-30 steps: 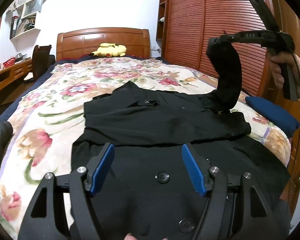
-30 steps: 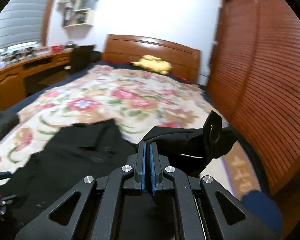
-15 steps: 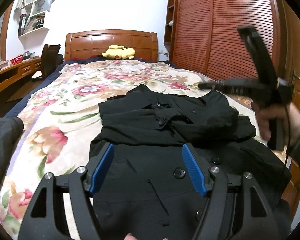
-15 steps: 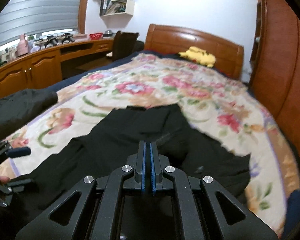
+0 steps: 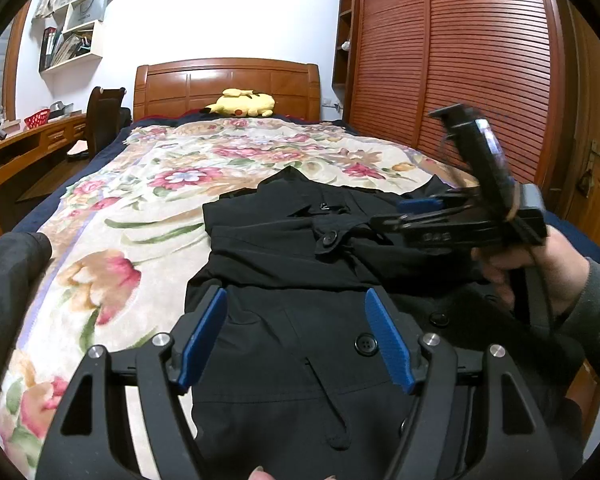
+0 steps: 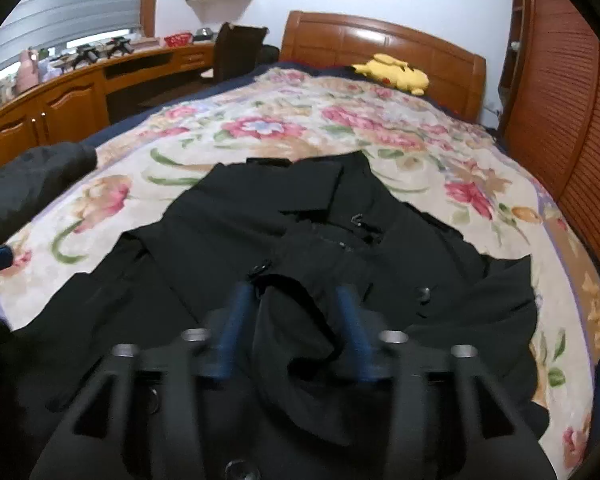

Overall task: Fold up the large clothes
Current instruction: 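Fold the held sleeve across the coat front toward the left tool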

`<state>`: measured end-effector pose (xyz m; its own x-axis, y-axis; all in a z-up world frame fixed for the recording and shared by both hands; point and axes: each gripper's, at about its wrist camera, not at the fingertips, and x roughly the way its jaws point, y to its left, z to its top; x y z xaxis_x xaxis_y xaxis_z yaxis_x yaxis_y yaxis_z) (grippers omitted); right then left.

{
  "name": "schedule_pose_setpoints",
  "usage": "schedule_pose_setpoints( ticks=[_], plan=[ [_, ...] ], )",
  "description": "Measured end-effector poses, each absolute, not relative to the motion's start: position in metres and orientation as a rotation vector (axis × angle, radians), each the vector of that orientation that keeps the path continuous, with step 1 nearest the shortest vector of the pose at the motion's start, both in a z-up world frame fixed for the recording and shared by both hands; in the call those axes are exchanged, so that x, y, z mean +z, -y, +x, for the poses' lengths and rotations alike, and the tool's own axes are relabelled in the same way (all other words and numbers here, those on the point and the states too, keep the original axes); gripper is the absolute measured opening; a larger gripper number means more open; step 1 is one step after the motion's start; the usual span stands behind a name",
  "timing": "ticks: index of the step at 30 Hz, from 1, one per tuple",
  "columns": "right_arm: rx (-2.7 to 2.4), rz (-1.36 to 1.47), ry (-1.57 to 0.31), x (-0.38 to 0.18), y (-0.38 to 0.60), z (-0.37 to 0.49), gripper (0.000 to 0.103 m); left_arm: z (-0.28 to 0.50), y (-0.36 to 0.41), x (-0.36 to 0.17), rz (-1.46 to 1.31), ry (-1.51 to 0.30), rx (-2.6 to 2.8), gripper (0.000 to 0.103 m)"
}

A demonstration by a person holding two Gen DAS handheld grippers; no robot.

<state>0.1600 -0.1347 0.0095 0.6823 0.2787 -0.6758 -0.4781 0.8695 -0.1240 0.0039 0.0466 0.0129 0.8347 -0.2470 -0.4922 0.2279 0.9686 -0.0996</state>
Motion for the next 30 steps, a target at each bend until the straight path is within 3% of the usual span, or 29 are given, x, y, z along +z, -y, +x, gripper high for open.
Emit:
schedule_pose_setpoints(
  ticks=[10, 12, 13, 14, 26, 30],
  plan=[
    [0.395, -0.306, -0.887, -0.038, 0.107, 0.202, 0.054, 0.004, -0.053, 0.011, -0.038, -0.529, -0.241, 0.072],
    [0.377, -0.336, -0.889, -0.043, 0.104, 0.204, 0.034, 0.004, -0.055, 0.011, -0.04, -0.528, -0.238, 0.072],
    [0.386, -0.345, -0.882, -0.043, 0.104, 0.204, 0.018, 0.003, -0.057, 0.012, -0.042, -0.527, -0.236, 0.072],
    [0.399, -0.338, -0.87, -0.04, 0.105, 0.204, 0.011, 0.002, -0.058, 0.012, -0.043, -0.524, -0.235, 0.072],
    [0.658, -0.2, -0.608, 0.045, 0.078, 0.145, 0.007, -0.005, -0.075, 0.019, -0.08, -0.49, -0.208, 0.072],
    [0.726, -0.181, -0.614, 0.053, 0.066, 0.132, 0.011, -0.01, -0.085, 0.022, -0.104, -0.475, -0.198, 0.072]
  ],
)
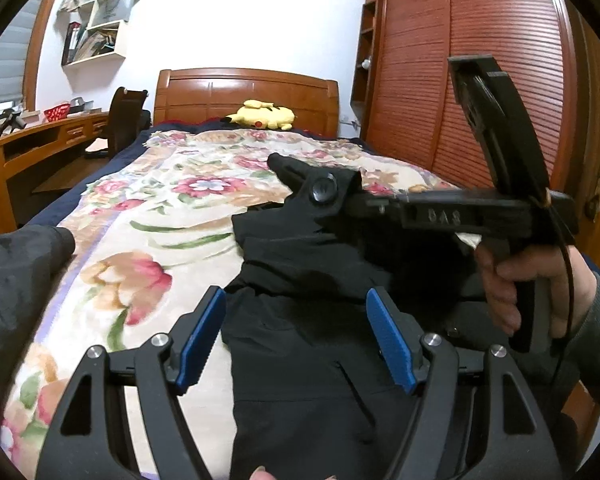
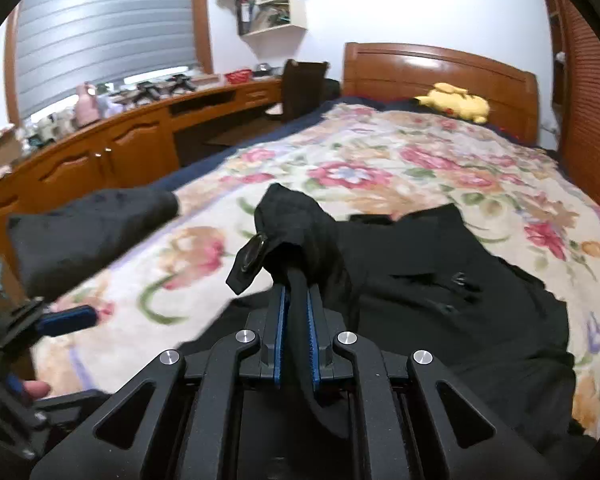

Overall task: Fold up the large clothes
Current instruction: 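Fold the held sleeve across the coat front toward the left tool, then release the sleeve and press the coat flat with the right tool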

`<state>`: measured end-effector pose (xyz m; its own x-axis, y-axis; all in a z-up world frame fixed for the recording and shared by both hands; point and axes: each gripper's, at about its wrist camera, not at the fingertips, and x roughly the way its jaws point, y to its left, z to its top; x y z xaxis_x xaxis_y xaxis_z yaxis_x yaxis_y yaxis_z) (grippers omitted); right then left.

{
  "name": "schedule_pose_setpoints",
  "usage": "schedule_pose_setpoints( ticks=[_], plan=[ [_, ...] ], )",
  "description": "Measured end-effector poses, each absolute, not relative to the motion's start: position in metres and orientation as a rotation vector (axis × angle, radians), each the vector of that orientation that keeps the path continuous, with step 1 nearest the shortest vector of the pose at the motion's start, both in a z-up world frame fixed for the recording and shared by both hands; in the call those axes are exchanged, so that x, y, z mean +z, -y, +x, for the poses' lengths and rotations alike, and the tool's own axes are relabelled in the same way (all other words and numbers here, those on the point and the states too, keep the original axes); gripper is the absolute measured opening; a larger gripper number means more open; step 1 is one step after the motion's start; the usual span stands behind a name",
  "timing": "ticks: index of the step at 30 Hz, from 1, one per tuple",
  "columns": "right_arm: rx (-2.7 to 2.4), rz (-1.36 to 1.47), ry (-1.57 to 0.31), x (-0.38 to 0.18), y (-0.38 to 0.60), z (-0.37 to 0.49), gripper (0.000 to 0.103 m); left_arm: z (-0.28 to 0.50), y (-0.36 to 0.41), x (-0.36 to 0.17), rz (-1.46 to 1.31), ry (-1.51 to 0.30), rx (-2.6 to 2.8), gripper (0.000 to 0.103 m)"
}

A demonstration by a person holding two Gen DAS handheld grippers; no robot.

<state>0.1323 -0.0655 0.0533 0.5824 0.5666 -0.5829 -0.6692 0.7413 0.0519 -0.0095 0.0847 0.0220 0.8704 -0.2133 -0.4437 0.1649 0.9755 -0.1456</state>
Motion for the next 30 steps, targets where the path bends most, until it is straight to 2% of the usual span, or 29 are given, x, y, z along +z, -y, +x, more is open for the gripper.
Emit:
schedule_pose_setpoints(
  ticks=[1, 3, 5, 6, 15, 23, 27, 30],
  plan=[
    [0.734, -0.188, -0.632, 0.052, 0.062, 0.13, 0.012, -0.01, -0.087, 0.022, -0.108, -0.474, -0.196, 0.072],
    [0.739, -0.2, -0.664, 0.047, 0.058, 0.125, 0.024, -0.011, -0.091, 0.022, -0.115, -0.472, -0.193, 0.072],
    [0.746, -0.197, -0.677, 0.045, 0.061, 0.122, 0.051, -0.011, -0.093, 0.021, -0.12, -0.472, -0.19, 0.072],
    [0.74, -0.194, -0.675, 0.043, 0.065, 0.12, 0.054, -0.01, -0.094, 0.021, -0.122, -0.473, -0.189, 0.072],
    [0.499, -0.203, -0.719, 0.025, 0.144, 0.135, 0.056, -0.006, -0.09, 0.017, -0.109, -0.489, -0.185, 0.072],
    [0.297, -0.239, -0.793, -0.011, 0.222, 0.161, 0.056, -0.002, -0.083, 0.013, -0.093, -0.505, -0.181, 0.073],
    [0.26, -0.266, -0.889, -0.037, 0.244, 0.166, 0.056, -0.001, -0.081, 0.01, -0.078, -0.513, -0.178, 0.073],
    [0.272, -0.251, -0.887, -0.045, 0.254, 0.161, 0.056, 0.0, -0.081, 0.009, -0.068, -0.518, -0.171, 0.073]
  ],
)
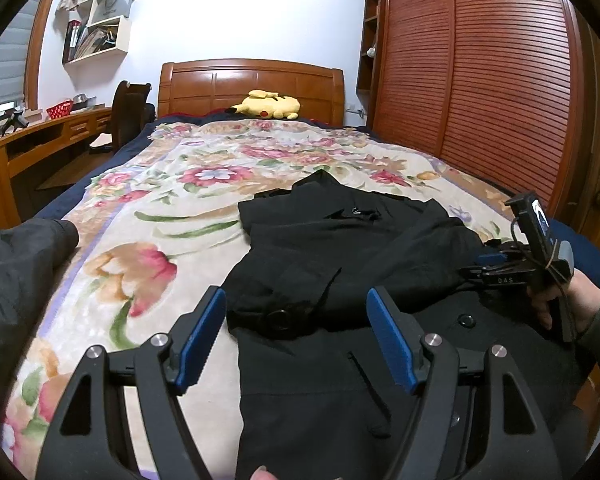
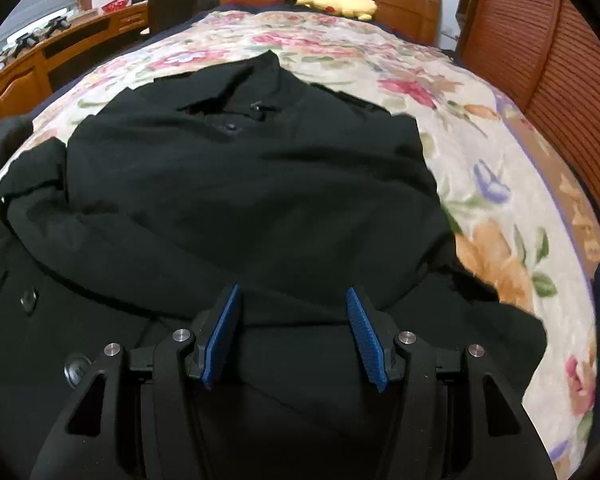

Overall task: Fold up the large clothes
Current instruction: 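Release the sleeve and press the coat flat with the right tool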

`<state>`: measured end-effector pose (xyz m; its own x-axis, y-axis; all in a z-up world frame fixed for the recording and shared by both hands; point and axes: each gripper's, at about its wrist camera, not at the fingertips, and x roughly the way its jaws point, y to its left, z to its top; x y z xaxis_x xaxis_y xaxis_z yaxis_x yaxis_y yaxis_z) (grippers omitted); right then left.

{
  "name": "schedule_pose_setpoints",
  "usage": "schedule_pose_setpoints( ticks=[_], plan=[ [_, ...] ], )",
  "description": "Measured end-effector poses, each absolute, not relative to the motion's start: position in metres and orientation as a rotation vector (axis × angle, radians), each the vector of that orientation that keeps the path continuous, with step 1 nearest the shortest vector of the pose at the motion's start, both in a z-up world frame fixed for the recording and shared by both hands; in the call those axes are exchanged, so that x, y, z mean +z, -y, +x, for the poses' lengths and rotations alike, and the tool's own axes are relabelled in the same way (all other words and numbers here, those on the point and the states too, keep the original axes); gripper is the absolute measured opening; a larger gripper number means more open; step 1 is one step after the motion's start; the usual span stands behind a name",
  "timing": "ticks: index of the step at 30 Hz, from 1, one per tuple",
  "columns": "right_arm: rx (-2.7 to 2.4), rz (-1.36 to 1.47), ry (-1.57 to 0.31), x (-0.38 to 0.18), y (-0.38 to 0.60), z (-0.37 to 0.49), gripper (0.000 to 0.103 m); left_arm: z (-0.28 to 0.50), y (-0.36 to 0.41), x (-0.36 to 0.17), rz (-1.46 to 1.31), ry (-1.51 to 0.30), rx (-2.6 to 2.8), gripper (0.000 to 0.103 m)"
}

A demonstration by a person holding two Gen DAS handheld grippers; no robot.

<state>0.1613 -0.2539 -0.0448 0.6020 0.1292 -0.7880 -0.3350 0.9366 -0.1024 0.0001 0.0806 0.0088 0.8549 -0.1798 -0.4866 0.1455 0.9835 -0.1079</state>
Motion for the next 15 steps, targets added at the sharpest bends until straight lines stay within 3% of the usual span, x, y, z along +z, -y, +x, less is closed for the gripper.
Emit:
schedule_pose_setpoints(
  ticks=[15],
  plan=[
    [0.313, -0.127, -0.847, -0.06, 0.265, 0.154, 0.057, 0.034, -0.089, 0.015, -0.037, -0.632, -0.138, 0.073]
  ],
)
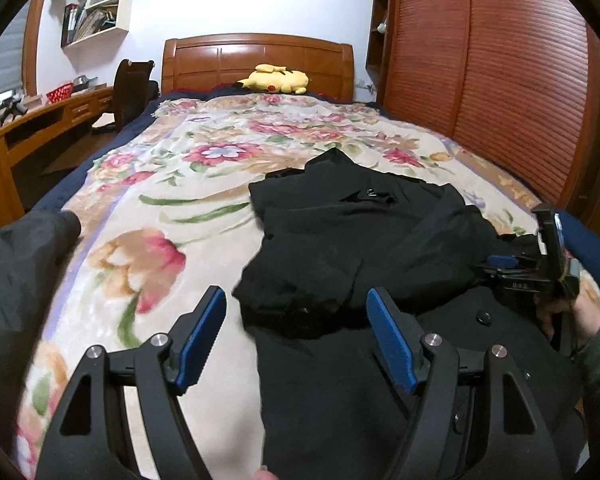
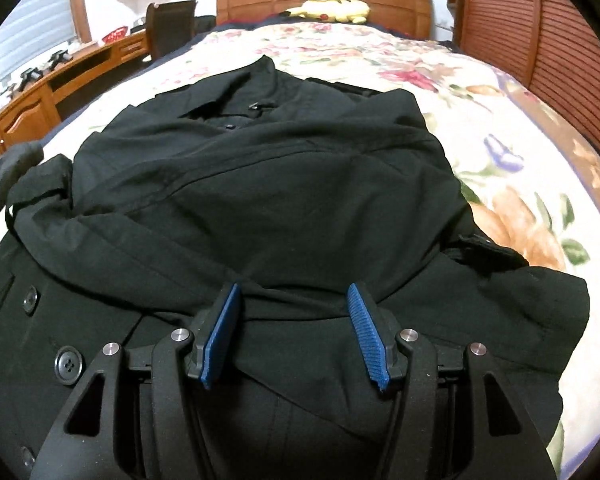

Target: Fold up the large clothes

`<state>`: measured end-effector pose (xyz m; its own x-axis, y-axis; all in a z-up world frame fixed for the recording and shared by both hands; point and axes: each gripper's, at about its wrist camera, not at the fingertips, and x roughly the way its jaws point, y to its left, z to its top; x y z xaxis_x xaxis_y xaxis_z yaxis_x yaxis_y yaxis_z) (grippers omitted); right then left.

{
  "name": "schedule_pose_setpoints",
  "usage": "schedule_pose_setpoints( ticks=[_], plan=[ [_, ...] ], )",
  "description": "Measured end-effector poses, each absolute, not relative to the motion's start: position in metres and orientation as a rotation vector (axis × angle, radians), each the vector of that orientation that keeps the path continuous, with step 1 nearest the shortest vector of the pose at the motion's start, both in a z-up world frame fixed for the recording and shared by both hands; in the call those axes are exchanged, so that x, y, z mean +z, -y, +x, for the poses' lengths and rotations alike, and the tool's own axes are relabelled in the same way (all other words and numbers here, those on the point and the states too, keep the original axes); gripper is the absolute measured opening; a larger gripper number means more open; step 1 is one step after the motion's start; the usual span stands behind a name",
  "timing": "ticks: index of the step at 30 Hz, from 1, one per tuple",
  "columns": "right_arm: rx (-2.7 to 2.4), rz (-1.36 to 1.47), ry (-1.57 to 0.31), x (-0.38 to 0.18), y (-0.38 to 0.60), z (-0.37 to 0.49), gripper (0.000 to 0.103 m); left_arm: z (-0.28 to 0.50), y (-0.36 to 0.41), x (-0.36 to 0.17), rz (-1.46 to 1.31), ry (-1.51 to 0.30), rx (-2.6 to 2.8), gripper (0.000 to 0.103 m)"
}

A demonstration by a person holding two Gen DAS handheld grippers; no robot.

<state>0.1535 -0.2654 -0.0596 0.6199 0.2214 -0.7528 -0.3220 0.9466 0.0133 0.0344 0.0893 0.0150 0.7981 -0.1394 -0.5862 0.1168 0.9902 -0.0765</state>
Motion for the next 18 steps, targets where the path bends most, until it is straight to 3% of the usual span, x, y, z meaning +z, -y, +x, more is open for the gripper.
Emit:
schedule_pose_setpoints(
  ticks=[8, 18],
  plan=[
    [0.32, -0.114, -0.842, -0.059, 0.266, 0.154, 0.057, 0.094, -0.072, 0.014, 0.082, -0.712, -0.084, 0.073],
    [0.338, -0.082, -0.844, -0.06, 0.271, 0.154, 0.057, 0.178, -0.066, -0.028, 0.05, -0.951, -0.086, 0.073]
  ],
)
